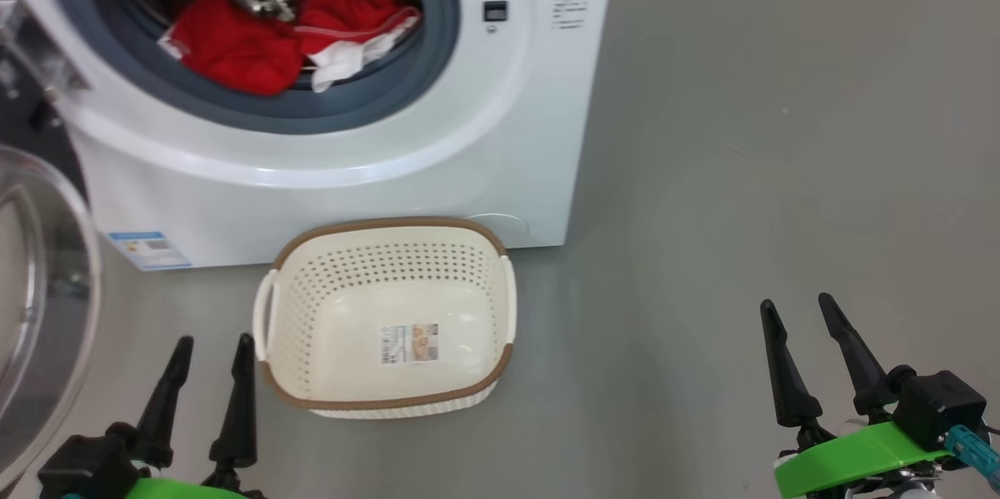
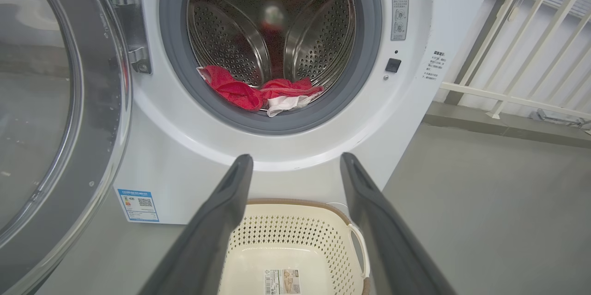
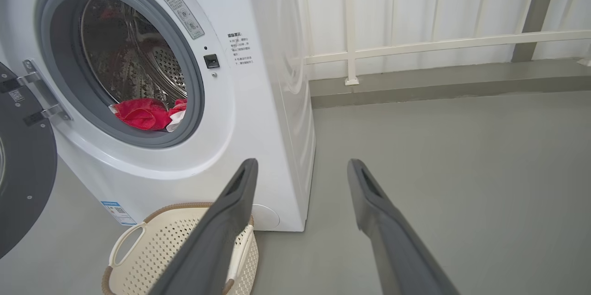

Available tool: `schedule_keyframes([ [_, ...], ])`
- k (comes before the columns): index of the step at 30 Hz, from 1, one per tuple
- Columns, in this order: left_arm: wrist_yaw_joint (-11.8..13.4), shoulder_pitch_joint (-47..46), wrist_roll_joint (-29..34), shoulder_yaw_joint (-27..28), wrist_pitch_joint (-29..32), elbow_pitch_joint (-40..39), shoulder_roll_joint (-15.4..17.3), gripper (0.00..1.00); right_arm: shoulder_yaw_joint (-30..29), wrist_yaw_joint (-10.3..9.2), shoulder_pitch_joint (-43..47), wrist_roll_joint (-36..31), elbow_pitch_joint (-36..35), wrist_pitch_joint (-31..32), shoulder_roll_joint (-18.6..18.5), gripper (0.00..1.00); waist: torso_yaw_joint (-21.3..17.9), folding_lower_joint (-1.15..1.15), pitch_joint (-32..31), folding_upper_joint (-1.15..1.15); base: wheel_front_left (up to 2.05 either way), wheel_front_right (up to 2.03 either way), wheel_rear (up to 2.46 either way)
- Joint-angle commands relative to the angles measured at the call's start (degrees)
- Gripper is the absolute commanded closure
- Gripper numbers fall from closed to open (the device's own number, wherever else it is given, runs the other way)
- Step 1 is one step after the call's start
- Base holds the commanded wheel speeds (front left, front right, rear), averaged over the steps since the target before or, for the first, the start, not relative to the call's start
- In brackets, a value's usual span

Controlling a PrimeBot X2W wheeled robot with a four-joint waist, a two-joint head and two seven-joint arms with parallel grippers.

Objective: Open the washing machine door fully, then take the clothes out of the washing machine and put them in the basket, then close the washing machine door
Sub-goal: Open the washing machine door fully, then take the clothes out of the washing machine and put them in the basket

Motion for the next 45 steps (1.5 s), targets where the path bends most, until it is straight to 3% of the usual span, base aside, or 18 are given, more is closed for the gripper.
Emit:
schedule_keyframes([
  [1,0.09,0.03,0.93,1.31,-0.29,-2.03,1.39,0.0,1.17,0.43,-1.04,0.25,-1.68,-0.38,-0.41,0.0,-2.13,0.0,0.58,0.0,0.0,0.0,0.0],
  [11,0.09,0.86,1.62,0.04,-0.29,-2.93,1.4,0.0,0.33,0.43,-0.03,0.49,-1.58,-0.38,-0.41,0.0,-3.52,0.0,-0.36,0.0,0.0,0.0,0.0],
  [32,0.09,1.01,0.82,-0.78,-0.29,-4.32,1.81,0.0,0.38,0.43,0.08,0.51,-2.05,-0.38,-0.41,0.0,-2.68,0.0,-0.28,0.0,0.01,-0.01,0.0],
  [45,0.09,0.52,0.51,-1.03,-0.29,-5.26,2.0,0.0,0.51,0.43,-0.36,0.6,-2.13,-0.38,-0.41,0.0,-2.31,0.0,0.35,0.0,0.87,-0.88,0.01],
])
